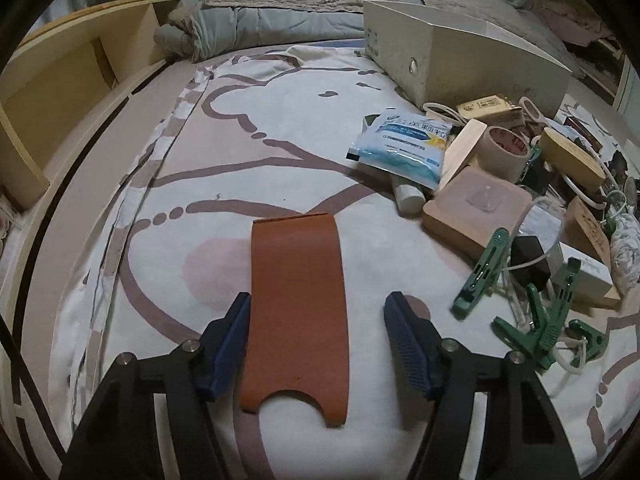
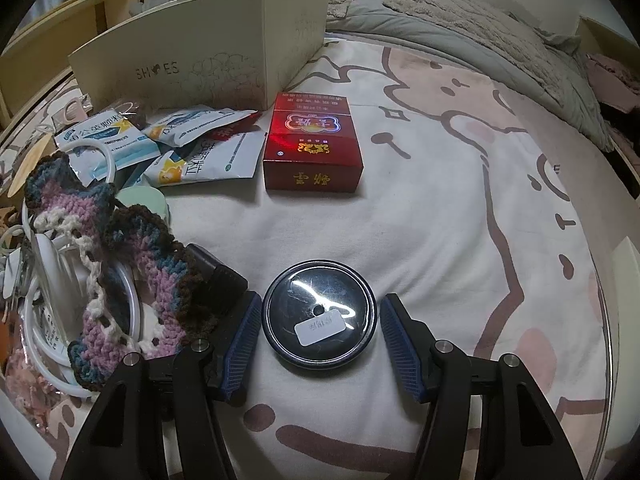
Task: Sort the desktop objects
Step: 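Close the right gripper on the black tin while the left gripper closes on the leather strip, then lift the black tin and leather strip and carry both toward the white box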
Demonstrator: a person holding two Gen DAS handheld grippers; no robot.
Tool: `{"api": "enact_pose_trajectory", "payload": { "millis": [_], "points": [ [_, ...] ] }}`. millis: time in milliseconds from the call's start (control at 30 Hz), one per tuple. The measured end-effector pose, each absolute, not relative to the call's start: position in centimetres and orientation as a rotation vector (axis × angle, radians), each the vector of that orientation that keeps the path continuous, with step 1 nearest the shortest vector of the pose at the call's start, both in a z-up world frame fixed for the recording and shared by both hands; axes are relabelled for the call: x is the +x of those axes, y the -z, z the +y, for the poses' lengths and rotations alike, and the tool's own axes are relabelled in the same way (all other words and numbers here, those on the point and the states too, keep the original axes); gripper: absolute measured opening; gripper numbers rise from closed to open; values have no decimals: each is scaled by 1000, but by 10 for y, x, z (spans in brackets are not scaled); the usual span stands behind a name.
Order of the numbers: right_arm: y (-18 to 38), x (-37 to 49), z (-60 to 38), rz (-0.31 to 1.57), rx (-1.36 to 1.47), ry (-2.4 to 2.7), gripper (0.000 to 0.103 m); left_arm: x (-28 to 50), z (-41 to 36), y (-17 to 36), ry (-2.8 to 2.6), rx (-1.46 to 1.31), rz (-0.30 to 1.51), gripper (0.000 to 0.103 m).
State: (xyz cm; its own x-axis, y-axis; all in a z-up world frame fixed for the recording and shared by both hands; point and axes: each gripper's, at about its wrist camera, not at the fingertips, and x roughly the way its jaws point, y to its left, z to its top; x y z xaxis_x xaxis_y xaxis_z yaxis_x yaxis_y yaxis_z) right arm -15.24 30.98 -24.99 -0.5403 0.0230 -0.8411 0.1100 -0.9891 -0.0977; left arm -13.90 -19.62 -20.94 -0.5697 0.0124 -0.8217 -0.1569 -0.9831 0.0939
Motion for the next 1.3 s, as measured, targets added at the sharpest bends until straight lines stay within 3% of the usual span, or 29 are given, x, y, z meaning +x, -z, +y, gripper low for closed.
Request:
{"api": "enact_pose_trajectory", "payload": {
  "millis": [200, 267, 333, 500, 1300],
  "points": [
    [250, -152, 311, 215, 1473, 2708, 62, -137, -199, 209, -2733, -1420, 238, 59],
    [249, -152, 311, 213, 1465, 2711, 60, -138, -203, 209, -2745, -1431, 227, 54],
    [249, -151, 309, 228, 1450, 2708, 52, -138, -203, 209, -2748, -1433, 227, 53],
    [247, -150, 305, 263, 1434, 2704, 51, -136, -197, 210, -2740, -1422, 290, 45],
    [222, -156, 313, 221, 1387, 2762, 51, -139, -183, 187, -2773, -1343, 281, 44]
  ]
}}
